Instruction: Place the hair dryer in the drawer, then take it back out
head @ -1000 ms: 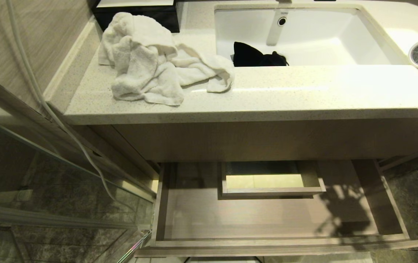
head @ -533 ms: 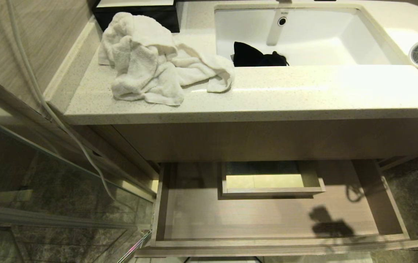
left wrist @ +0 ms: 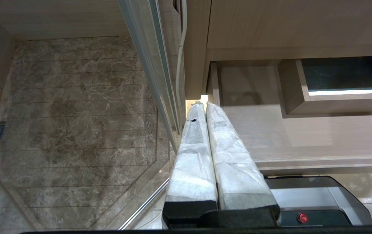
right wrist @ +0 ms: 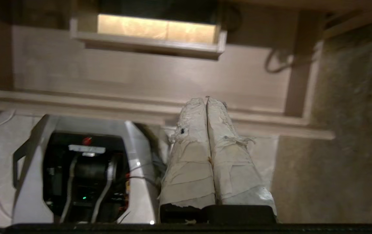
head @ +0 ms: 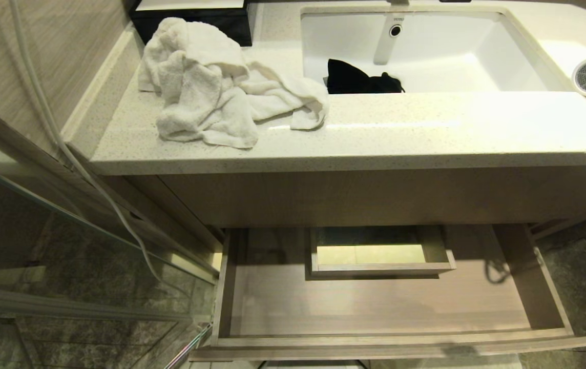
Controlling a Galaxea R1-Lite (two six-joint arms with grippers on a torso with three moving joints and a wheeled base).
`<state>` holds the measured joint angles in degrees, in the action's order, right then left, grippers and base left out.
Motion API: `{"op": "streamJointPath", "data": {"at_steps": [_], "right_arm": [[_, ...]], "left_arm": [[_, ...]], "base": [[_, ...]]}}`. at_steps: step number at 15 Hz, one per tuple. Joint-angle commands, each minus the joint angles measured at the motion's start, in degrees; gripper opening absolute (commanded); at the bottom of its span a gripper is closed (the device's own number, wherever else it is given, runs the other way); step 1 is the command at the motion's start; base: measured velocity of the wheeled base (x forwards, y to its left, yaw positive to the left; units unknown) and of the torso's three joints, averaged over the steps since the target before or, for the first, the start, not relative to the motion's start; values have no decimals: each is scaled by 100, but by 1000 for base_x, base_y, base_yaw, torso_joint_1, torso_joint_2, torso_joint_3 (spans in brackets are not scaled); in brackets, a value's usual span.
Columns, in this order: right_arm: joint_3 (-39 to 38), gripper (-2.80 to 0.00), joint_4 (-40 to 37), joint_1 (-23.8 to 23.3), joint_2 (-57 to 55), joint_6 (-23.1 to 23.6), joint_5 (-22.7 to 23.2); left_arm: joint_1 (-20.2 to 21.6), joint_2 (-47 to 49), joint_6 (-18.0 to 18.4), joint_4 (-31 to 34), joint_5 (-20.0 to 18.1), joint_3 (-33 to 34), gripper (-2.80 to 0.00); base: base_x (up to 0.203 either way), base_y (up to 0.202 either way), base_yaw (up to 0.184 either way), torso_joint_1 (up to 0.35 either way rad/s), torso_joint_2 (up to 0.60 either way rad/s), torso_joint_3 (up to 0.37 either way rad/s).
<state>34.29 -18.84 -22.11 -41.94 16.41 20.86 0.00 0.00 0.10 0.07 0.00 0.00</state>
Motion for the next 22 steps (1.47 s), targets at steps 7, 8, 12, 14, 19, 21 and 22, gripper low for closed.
{"op": "streamJointPath", "data": {"at_steps": [7,8,12,14,19,21,22], "right_arm": [[-2949,-280,1299,1752,2622,-1237,-1419],[-3140,-280,1670,1761,2621,-1419,-1529],[-3437,-280,2246,1763,2623,-1604,-2153],[-3438,-280,2318,1771,2629,-1505,-2148],[-3435,-280,2238,2141,3431,-1412,-2121],[-3437,-280,2229,2172,4077,-1523,-2120],[-3437,-280,2125,2190,4201,-1650,-2121]], "left_arm": [[0,-4,-1,1,0,0,-280],[0,-6,-1,1,0,0,-280],[0,-2,-1,1,0,5,-280],[0,-1,-1,1,0,6,-280],[0,0,-1,1,0,0,-280],[0,0,-1,1,0,0,-280],[0,-7,-2,1,0,0,-280]], "base": [[0,0,0,0,0,0],[0,0,0,0,0,0],[0,0,0,0,0,0],[0,0,0,0,0,0],[0,0,0,0,0,0],[0,0,0,0,0,0],[0,0,0,0,0,0]]}}
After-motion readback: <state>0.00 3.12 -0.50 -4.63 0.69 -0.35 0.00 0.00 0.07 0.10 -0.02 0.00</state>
